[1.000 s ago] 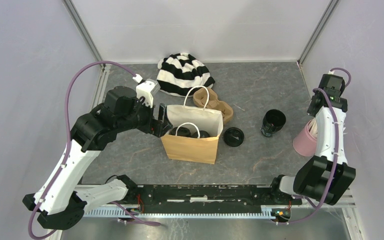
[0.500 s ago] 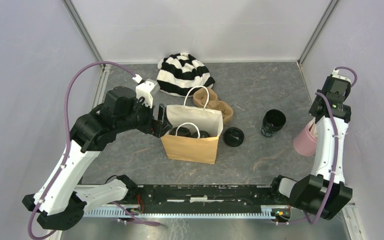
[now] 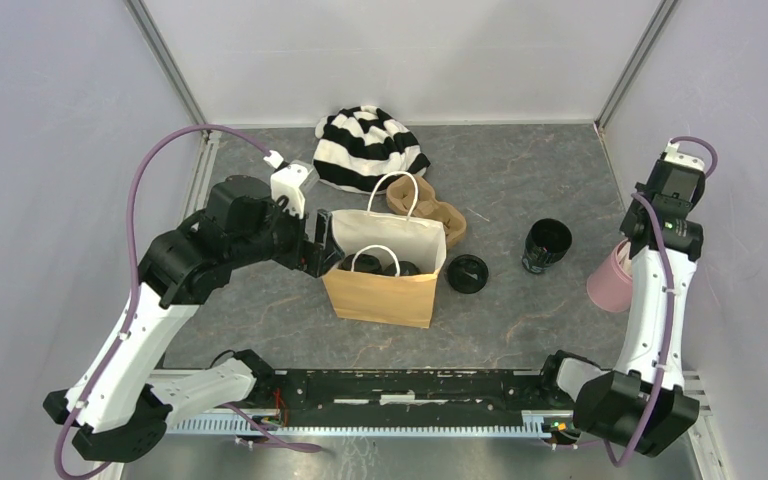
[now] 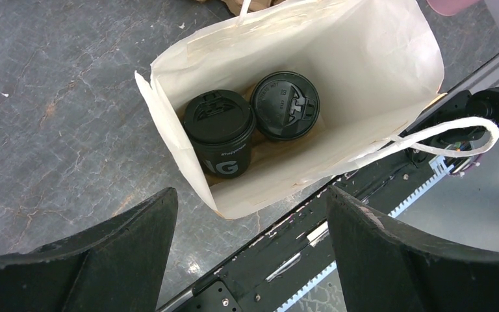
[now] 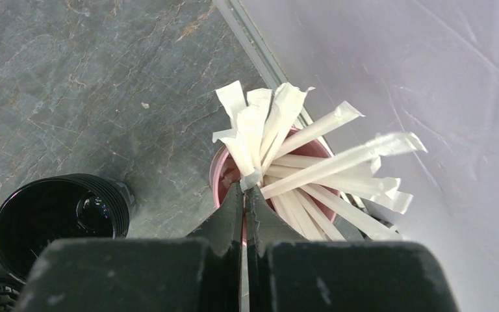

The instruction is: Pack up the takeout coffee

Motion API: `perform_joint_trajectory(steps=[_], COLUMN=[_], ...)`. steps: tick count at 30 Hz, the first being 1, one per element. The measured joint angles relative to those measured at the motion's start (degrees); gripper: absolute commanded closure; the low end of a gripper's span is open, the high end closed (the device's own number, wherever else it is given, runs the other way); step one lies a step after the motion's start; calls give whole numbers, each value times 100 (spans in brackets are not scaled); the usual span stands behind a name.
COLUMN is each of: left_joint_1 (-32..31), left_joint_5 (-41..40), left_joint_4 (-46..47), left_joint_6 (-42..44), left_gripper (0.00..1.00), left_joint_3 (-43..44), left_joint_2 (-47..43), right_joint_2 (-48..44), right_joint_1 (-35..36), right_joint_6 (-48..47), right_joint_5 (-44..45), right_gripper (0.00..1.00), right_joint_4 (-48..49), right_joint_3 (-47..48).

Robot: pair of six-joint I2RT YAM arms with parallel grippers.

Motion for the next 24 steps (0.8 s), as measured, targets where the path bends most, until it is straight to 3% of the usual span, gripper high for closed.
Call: perform_joint_trajectory(steps=[10, 15, 24], left_joint_1=[-149, -273, -313], left_joint_5=[-9, -136, -492], left_joint_4=[0, 0, -42], left_joint_6=[0, -2, -4], left_gripper=[11, 11, 12], left_joint_3=[-11, -11, 267], left_joint_2=[-4, -11, -20], right_joint_2=[-472, -608, -1217], right_joint_1=[-2, -2, 4], right_joint_6=[-120, -205, -341], right_joint_5=[197, 101, -1084], right_gripper=[100, 100, 100], right_joint_4=[-140, -439, -505], right_joint_3=[356, 973, 2026])
